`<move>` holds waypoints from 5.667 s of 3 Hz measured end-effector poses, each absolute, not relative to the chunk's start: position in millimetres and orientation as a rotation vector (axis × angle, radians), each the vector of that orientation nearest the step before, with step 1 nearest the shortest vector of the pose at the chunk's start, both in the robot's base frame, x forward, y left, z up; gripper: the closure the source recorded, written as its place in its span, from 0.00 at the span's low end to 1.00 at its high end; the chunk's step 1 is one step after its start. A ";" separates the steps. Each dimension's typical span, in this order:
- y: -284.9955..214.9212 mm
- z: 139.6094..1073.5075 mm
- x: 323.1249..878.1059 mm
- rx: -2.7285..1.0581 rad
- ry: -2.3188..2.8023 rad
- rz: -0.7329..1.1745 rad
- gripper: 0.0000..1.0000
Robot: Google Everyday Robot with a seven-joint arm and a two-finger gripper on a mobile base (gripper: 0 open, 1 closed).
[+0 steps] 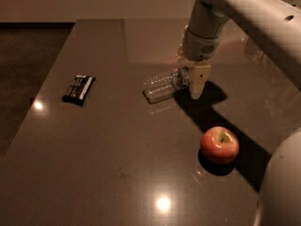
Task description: Place water bottle upright
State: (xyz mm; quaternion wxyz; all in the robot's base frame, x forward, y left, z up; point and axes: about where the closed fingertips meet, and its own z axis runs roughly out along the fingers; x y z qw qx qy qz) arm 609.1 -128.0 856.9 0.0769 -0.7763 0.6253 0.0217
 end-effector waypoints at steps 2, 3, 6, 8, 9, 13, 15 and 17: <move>-115.4 858.8 612.7 -2.413 1.800 -0.024 0.65; -118.6 880.8 614.6 -2.458 1.686 -0.169 0.88; -129.6 942.7 620.0 -2.582 1.283 -0.530 1.00; -131.7 959.3 647.3 -2.618 1.084 -0.639 1.00; -123.1 968.9 668.5 -2.639 0.839 -0.695 1.00; -103.0 955.7 667.4 -2.472 0.137 -1.179 1.00; -95.3 990.5 692.9 -2.238 0.161 -1.501 1.00; -87.4 1011.4 696.2 -2.134 0.175 -1.547 1.00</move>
Offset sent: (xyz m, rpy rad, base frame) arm -0.0032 0.0137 0.0128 -0.1008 -0.0485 0.1246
